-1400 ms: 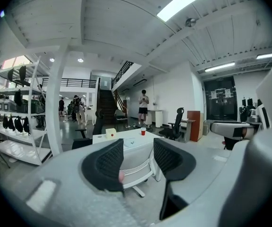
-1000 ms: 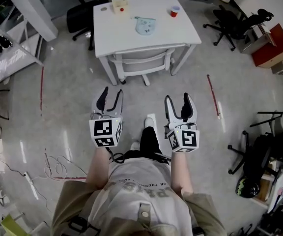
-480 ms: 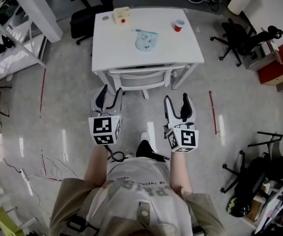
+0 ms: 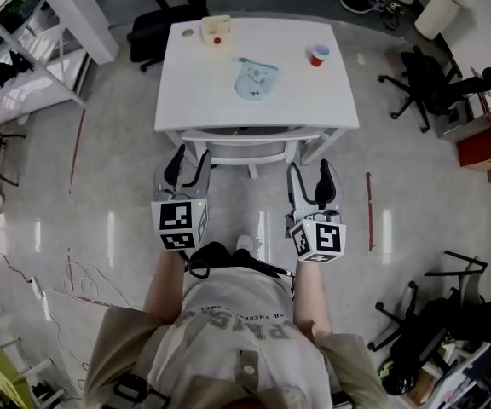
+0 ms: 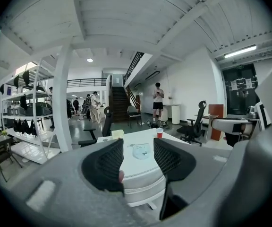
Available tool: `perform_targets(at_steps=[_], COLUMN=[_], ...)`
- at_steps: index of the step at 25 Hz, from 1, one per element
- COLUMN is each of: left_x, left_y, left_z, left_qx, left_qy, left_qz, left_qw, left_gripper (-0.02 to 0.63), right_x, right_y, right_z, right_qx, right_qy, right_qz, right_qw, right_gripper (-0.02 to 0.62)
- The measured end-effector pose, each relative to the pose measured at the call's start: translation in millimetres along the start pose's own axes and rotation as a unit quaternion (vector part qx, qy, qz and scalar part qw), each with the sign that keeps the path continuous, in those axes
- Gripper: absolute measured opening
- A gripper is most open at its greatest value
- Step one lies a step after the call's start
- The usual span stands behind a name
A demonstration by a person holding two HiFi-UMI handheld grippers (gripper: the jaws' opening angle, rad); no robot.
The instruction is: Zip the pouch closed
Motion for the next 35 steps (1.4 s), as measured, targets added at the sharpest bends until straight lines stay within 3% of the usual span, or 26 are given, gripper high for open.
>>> perform_targets(at_steps=[19,35], left_x=[-93.2,-227.1], left_y=[1.7,-31.9], left_z=[-44.0,-147.3], left_qx=[0.019,0.021], left_qy=[0.006,0.047], left_qz=[-0.019,-0.033], left_qw=[0.9996,0.9981], left_gripper=[0.207,0.207], right_x=[-87.2,-248.1], right_y=[14.7,9.0], right_z=[14.1,0.0], right_qx=[0.018,0.021], right_qy=[0.002,0.031], right_qz=[-0.022,-0.020], right_qw=[1.000,0.999], right_gripper=[0.278,0.278])
Point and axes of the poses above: the fingertips, and each gripper's own axes: x backward along the fingers, z to its right, y out of its underside, the point moved 9 cm from there along x, backward along the fingers, and after that the axes turned 14 degrees about y, right-handed, at the moved point
